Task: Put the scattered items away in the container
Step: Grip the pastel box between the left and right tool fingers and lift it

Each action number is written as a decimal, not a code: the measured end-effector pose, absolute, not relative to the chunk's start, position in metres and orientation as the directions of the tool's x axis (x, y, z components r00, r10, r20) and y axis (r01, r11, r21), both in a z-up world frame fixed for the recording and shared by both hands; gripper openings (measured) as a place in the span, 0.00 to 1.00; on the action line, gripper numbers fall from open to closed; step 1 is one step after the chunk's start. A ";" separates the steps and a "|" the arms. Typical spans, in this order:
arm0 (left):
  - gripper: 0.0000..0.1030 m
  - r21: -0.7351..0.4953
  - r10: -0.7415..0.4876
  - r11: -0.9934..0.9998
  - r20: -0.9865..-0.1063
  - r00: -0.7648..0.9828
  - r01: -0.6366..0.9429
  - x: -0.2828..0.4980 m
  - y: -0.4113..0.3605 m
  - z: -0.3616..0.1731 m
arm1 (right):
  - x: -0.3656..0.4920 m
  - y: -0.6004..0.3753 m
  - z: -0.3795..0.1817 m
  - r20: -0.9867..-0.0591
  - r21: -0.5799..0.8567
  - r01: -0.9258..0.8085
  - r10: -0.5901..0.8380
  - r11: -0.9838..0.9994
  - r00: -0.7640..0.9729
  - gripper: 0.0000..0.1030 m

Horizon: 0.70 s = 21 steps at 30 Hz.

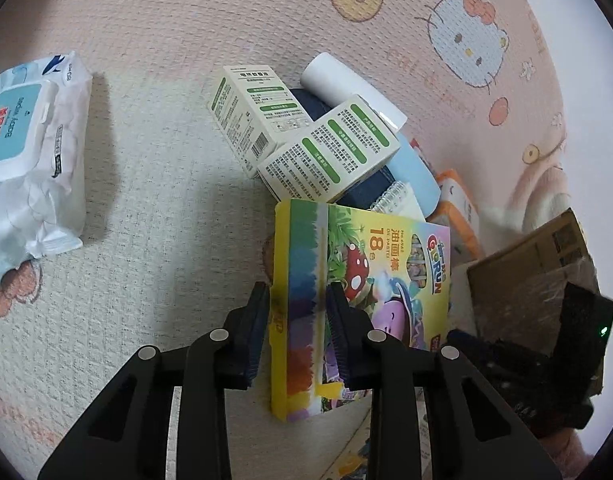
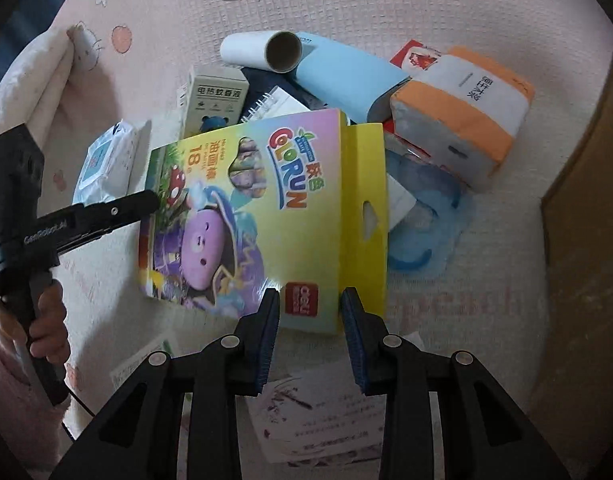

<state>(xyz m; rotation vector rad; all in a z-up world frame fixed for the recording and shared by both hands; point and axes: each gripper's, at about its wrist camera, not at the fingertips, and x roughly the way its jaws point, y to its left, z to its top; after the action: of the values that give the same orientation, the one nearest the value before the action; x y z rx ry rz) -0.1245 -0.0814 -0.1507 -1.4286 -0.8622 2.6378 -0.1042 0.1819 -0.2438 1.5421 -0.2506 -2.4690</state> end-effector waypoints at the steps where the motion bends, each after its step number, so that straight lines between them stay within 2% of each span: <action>1: 0.32 -0.473 0.265 -0.847 -0.770 -0.580 0.242 -0.126 -0.080 -0.150 | -0.105 0.185 -0.238 -0.851 0.267 0.091 -0.280 -0.959 -0.445 0.29; 4: 0.38 -0.483 0.275 -0.839 -0.774 -0.571 0.250 -0.124 -0.079 -0.153 | -0.111 0.195 -0.224 -0.822 0.264 0.074 -0.264 -0.962 -0.504 0.30; 5: 0.40 -0.488 0.282 -0.837 -0.772 -0.569 0.247 -0.124 -0.078 -0.153 | -0.115 0.199 -0.223 -0.823 0.254 0.059 -0.248 -0.965 -0.512 0.36; 6: 0.43 -0.493 0.289 -0.835 -0.770 -0.569 0.242 -0.123 -0.078 -0.153 | -0.119 0.203 -0.224 -0.827 0.251 0.049 -0.241 -0.967 -0.509 0.46; 8: 0.49 -0.502 0.301 -0.832 -0.766 -0.568 0.237 -0.119 -0.076 -0.154 | -0.126 0.209 -0.228 -0.826 0.276 0.037 -0.257 -0.960 -0.501 0.52; 13: 0.51 -0.543 0.330 -0.797 -0.758 -0.562 0.265 -0.114 -0.076 -0.163 | -0.134 0.212 -0.251 -0.834 0.322 -0.005 -0.281 -0.947 -0.474 0.52; 15: 0.51 -0.571 0.353 -0.776 -0.745 -0.565 0.268 -0.113 -0.076 -0.166 | -0.133 0.216 -0.253 -0.804 0.366 -0.003 -0.314 -0.931 -0.504 0.55; 21: 0.51 -0.555 0.334 -0.785 -0.754 -0.566 0.276 -0.119 -0.071 -0.171 | -0.139 0.219 -0.264 -0.768 0.455 0.002 -0.394 -0.890 -0.505 0.56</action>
<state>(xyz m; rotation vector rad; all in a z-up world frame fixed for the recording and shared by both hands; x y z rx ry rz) -0.1188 -0.0710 -0.1708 -1.4461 -1.0184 2.5543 -0.1394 0.2193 -0.2644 1.4155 -0.5929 -2.4681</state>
